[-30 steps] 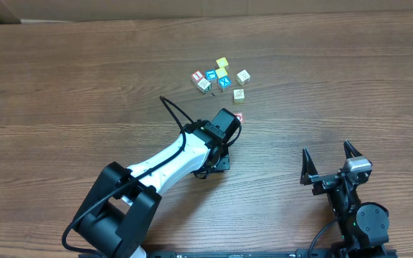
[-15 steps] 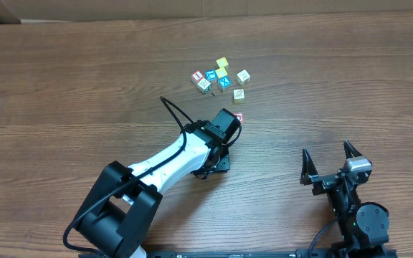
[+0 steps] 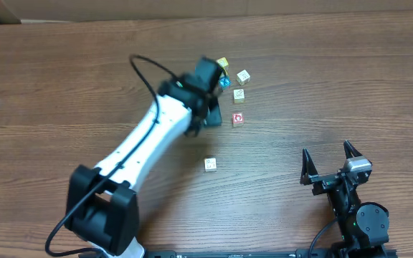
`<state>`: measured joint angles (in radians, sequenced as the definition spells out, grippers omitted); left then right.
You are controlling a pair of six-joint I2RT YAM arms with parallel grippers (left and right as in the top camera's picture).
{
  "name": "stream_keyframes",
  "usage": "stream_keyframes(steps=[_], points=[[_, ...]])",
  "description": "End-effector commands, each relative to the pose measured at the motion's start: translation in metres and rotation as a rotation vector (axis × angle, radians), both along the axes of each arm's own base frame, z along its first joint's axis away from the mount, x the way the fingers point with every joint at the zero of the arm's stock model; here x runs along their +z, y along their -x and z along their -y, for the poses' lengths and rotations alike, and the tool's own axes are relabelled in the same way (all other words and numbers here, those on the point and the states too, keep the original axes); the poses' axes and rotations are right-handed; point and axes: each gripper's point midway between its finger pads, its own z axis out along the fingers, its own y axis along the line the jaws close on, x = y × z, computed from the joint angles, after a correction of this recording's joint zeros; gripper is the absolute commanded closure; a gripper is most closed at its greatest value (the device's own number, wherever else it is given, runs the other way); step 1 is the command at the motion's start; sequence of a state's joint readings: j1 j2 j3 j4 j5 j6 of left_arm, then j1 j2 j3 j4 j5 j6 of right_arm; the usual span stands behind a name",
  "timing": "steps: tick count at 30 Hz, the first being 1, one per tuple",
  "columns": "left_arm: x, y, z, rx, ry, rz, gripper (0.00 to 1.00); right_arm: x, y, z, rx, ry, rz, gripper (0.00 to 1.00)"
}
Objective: Flip 3 blocks
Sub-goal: 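Lift the cat block, rotate it, and set it down nearer the front, then open the left gripper and raise the left arm away to the left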
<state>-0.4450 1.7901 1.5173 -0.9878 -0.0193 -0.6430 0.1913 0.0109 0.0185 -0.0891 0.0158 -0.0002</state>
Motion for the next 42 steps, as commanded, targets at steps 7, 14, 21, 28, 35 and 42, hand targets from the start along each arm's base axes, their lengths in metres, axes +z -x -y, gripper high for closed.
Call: stream_keyframes(steps=[7, 14, 21, 28, 35, 42], points=[[0.040, -0.051, -0.098, 0.226, 0.033, 0.075, 0.07, -0.002, -0.001, 0.002, -0.014, 0.004, 0.005, 0.00], [0.033, -0.037, -0.196, 0.461, -0.005, -0.004, 0.00, -0.002, -0.001, 0.002, -0.014, 0.004, 0.005, 0.00], [0.033, -0.031, -0.247, 0.586, -0.004, -0.004, 0.00, -0.002, -0.001, 0.002, -0.014, 0.004, 0.005, 0.00], [0.033, -0.029, -0.257, 0.613, -0.004, -0.004, 0.00, -0.002, -0.001, 0.002, -0.014, 0.004, 0.005, 0.00], [0.033, -0.029, -0.257, 0.612, -0.004, -0.004, 0.00, -0.002, -0.001, 0.002, -0.014, 0.004, 0.005, 0.00], [0.033, -0.029, -0.257, 0.612, -0.004, -0.004, 0.00, -0.002, -0.001, 0.002, -0.014, 0.004, 0.005, 0.00]])
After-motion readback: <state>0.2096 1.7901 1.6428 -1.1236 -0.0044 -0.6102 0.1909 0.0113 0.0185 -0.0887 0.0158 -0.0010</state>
